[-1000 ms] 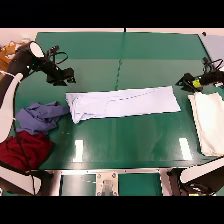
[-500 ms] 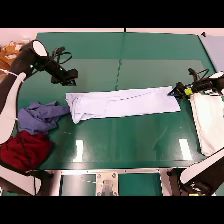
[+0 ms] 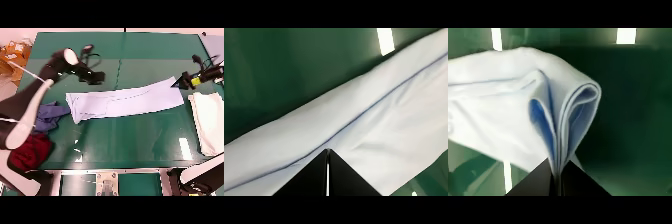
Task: Fold the shirts.
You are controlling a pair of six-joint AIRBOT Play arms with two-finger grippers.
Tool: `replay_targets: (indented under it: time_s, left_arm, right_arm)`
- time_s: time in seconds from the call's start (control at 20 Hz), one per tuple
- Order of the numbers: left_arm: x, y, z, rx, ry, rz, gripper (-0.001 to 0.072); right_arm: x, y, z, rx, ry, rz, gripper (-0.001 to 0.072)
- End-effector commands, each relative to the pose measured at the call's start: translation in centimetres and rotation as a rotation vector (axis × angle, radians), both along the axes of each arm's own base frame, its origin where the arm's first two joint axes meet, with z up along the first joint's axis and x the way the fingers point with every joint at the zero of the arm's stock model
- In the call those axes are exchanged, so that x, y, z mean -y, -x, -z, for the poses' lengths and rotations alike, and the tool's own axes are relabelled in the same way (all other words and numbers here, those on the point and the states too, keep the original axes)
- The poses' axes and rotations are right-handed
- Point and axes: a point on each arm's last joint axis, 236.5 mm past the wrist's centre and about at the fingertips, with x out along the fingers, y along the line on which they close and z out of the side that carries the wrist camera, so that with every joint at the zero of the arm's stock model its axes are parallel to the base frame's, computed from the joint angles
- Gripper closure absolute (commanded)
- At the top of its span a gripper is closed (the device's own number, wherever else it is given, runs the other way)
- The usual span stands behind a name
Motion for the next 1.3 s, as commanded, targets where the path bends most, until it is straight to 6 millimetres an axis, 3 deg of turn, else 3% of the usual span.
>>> replay_targets:
  time_s: [0.0,0.15,0.3,0.5,0.65,0.75,0.9,1.1,1.25]
  left_arm:
    - [9.0,2.1,2.6,0.047,0.090,0.103,0.0687]
    - [15.3,4.8,6.1,0.006,0.192,0.138,0.0687]
    - [18.3,6.8,8.2,-0.038,0.233,0.159,0.0687]
    - [20.6,8.6,8.0,-0.087,0.257,0.232,0.0687]
    - [19.1,9.0,6.3,-0.130,0.234,0.308,0.0687]
    - [15.8,9.0,4.7,-0.196,0.185,0.387,0.0688]
    - [6.6,7.3,2.5,-0.292,-0.029,0.385,0.0689]
    - [-6.4,3.7,-3.5,-0.181,-0.283,0.182,0.0688]
    - [-12.8,3.7,-9.1,-0.107,-0.346,0.072,0.0687]
  right_arm:
    - [-3.2,2.5,-10.7,0.124,-0.056,-0.031,0.0697]
    - [-5.2,5.5,-16.8,0.215,-0.038,-0.050,0.0696]
    - [-5.9,7.1,-19.9,0.287,-0.004,-0.046,0.0696]
    - [-6.3,7.5,-20.5,0.280,-0.022,-0.029,0.0696]
    - [-6.4,7.4,-19.0,0.244,-0.043,-0.015,0.0696]
    - [-6.9,7.3,-18.1,0.222,-0.063,-0.015,0.0696]
    - [-9.6,6.3,-19.2,0.268,-0.123,-0.037,0.0696]
    - [-16.8,5.5,-20.4,0.308,-0.196,-0.112,0.0696]
    - [-24.6,5.5,-19.3,0.317,-0.238,-0.193,0.0695]
